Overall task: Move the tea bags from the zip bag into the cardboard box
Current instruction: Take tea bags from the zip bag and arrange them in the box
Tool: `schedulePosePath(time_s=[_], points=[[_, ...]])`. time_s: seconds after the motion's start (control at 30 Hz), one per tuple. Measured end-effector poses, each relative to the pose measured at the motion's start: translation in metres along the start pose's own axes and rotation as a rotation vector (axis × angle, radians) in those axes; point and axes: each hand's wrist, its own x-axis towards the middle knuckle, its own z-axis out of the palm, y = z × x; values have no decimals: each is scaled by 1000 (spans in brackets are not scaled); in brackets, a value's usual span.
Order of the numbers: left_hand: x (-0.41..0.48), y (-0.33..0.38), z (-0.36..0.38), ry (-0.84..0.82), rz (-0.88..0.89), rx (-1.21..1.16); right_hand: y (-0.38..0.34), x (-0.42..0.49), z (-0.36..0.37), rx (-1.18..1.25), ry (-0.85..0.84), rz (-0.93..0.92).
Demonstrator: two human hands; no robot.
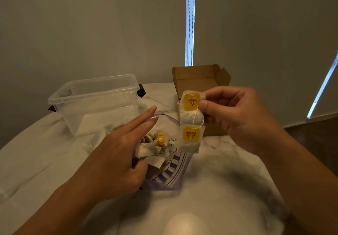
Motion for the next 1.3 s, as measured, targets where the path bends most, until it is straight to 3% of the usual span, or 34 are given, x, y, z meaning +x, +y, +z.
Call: schedulePosePath(time_s=[0.17,0.3,0.7,0.87,1.07,1.3], points=[[0,3,-2,-49,-4,-35,-14,35,-28,75,123,-28],[0,1,-1,-58,-10,-35,-15,66,-56,-29,220,-32],[1,3,-2,-113,-26,-55,47,100,-70,-243,191,251],[1,1,-1,-108,-23,-31,71,111,-69,-477,156,321],[1,-2,1,-37,-8,16,83,128,-73,-991,144,191],[1,-4,0,-11,20,42,83,134,-79,-1137,149,164]])
